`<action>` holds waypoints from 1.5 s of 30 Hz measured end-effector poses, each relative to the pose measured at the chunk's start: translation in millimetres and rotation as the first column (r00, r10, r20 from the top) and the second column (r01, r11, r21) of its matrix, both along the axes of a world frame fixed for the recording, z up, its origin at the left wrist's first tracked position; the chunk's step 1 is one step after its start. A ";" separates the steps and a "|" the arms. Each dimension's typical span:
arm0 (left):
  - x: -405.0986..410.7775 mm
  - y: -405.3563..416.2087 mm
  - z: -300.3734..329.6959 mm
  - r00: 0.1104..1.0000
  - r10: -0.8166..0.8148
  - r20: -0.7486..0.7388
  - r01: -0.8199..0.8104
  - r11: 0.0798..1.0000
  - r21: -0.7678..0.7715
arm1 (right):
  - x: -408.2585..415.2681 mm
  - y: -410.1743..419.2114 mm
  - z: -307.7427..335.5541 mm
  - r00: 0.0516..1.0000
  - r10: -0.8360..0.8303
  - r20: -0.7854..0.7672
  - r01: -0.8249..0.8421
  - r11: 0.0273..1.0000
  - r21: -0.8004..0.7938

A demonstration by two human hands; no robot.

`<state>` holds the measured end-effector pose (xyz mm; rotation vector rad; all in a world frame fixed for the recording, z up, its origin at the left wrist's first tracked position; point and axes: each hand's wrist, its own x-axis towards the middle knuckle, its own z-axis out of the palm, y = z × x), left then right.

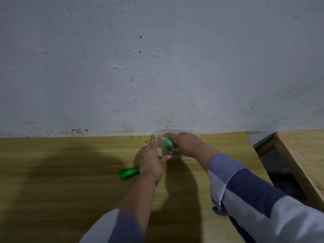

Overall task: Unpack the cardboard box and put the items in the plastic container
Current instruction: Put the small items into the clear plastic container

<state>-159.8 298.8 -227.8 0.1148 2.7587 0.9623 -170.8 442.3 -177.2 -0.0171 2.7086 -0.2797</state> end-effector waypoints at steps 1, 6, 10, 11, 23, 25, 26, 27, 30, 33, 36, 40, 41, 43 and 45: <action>1.2 0.1 0.7 1.000 0.002 -0.005 -0.002 1.000 0.000 | 0.7 -2.4 -2.0 1.000 0.008 0.008 -0.009 0.999 0.043; 2.4 1.2 1.3 1.000 0.024 0.003 -0.024 1.000 -0.002 | -1.8 -10.4 -11.5 1.000 -0.018 -0.001 0.018 0.999 0.049; 1.5 1.4 1.9 1.000 0.009 0.014 -0.009 1.000 -0.018 | 2.7 -8.7 -16.6 0.999 -0.051 0.004 0.051 0.997 -0.053; 1.7 1.6 2.2 1.000 0.011 0.015 -0.010 1.000 -0.022 | 4.9 -8.0 -17.7 0.998 -0.064 -0.001 0.064 0.995 -0.081; 2.4 2.3 2.5 1.000 0.020 0.020 -0.020 1.000 -0.019 | 4.6 -12.2 -21.4 0.973 -0.222 -0.071 0.215 0.972 -0.093; 2.2 2.4 2.7 1.000 0.013 0.022 -0.012 1.000 -0.016 | 2.7 -11.4 -24.5 0.973 -0.224 -0.054 0.218 0.971 -0.101; 2.1 2.5 2.7 1.000 0.012 0.023 -0.012 1.000 -0.017 | 2.1 -9.9 -24.4 0.976 -0.216 -0.042 0.210 0.971 -0.112; 2.2 2.3 2.5 1.000 0.016 0.022 -0.015 1.000 -0.018 | 2.2 -8.1 -23.5 0.978 -0.206 -0.039 0.201 0.973 -0.117; 2.3 2.1 0.5 1.000 0.018 0.021 -0.018 1.000 -0.004 | 2.6 -0.6 -26.1 0.947 -0.288 -0.142 0.277 0.957 -0.088; 1.8 1.8 -0.8 1.000 0.011 0.022 -0.011 1.000 0.009 | 4.2 3.3 -31.1 0.885 -0.436 -0.164 0.433 0.900 -0.057; 2.0 1.2 -0.6 1.000 0.017 0.012 -0.017 1.000 0.005 | 1.6 -1.7 -37.3 0.877 -0.474 -0.084 0.461 0.877 -0.136; 1.9 1.9 0.3 1.000 0.028 -0.001 -0.028 0.999 0.018 | -4.6 -17.0 -41.3 0.866 -0.491 -0.096 0.471 0.865 -0.174; 1.8 1.6 0.4 1.000 0.028 -0.005 -0.028 0.999 0.021 | -4.8 -19.5 -41.5 0.857 -0.505 -0.099 0.486 0.858 -0.167; 1.9 1.2 1.8 1.000 0.027 -0.004 -0.027 1.000 0.010 | -5.5 -18.8 -42.3 0.839 -0.535 -0.102 0.511 0.838 -0.194; 1.3 1.4 2.6 1.000 0.025 -0.003 -0.025 0.999 0.027 | -5.8 -13.4 -43.1 0.840 -0.536 -0.084 0.504 0.829 -0.243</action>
